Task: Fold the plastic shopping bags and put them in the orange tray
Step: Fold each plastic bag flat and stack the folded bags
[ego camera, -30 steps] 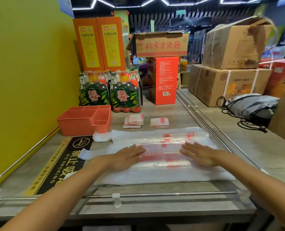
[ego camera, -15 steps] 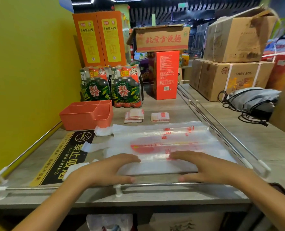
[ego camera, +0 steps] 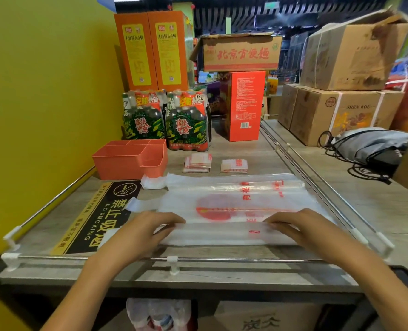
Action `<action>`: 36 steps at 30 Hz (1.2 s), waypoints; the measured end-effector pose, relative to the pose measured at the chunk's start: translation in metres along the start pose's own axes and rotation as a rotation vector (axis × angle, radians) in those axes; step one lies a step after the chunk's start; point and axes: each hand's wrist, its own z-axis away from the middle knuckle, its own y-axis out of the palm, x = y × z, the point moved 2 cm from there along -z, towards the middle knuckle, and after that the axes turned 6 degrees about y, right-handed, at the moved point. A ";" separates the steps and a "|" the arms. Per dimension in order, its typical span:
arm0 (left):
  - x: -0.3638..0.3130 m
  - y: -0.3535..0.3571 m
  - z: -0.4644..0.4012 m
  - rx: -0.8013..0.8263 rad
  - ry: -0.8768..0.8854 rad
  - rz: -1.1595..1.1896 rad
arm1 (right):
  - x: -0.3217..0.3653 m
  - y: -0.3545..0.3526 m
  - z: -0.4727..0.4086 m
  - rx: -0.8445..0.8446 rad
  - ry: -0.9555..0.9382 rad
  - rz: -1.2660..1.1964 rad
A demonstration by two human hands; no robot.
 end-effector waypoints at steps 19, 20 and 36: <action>0.013 0.012 -0.028 -0.116 -0.264 -0.246 | -0.021 0.017 -0.026 -0.120 0.191 0.237; 0.013 0.012 -0.028 -0.141 -0.221 -0.258 | -0.021 0.018 -0.028 -0.146 0.161 0.269; -0.041 0.053 -0.050 0.328 0.008 -0.165 | 0.039 0.042 -0.043 -0.167 -0.134 0.236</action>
